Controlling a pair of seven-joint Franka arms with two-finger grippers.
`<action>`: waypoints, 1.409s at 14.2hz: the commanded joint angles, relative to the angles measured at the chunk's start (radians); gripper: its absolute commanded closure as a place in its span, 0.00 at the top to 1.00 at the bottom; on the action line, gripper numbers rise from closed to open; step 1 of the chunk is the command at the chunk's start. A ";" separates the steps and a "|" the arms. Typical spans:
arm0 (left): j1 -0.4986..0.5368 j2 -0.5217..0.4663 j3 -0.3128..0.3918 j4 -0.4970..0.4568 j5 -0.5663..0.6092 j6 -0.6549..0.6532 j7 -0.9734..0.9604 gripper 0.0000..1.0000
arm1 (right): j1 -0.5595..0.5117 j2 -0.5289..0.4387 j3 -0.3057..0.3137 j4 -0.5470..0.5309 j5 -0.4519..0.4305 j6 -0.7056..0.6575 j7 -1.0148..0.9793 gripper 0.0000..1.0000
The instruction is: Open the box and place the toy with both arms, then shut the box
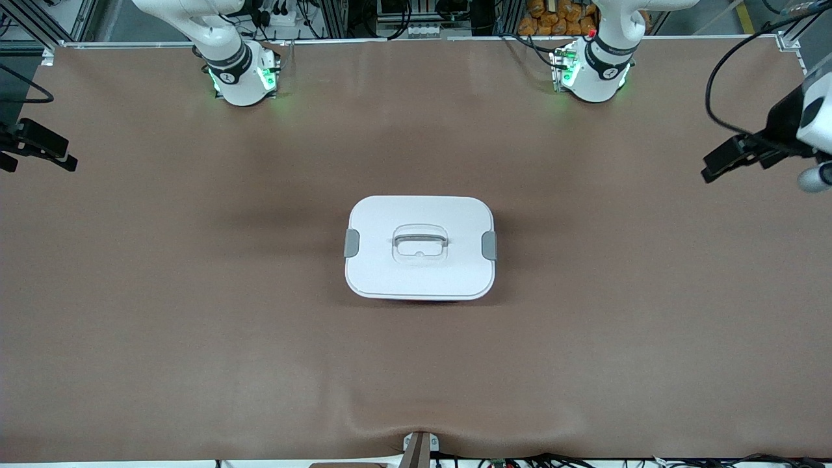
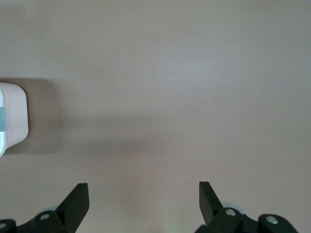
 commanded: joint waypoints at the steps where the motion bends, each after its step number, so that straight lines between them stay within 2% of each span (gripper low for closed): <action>1: 0.016 -0.044 0.037 -0.018 -0.019 -0.033 0.125 1.00 | -0.013 -0.010 0.008 -0.004 0.001 0.002 -0.011 1.00; 4: 0.027 -0.059 0.062 -0.012 -0.017 -0.058 0.252 1.00 | -0.013 -0.010 0.008 -0.004 0.002 0.002 -0.013 1.00; 9: 0.036 -0.038 0.056 -0.014 -0.002 -0.047 0.311 1.00 | -0.013 -0.010 0.008 -0.004 0.002 0.002 -0.013 1.00; 20: 0.036 -0.016 0.045 -0.011 -0.006 -0.043 0.265 1.00 | -0.013 -0.010 0.008 -0.004 0.002 0.002 -0.011 1.00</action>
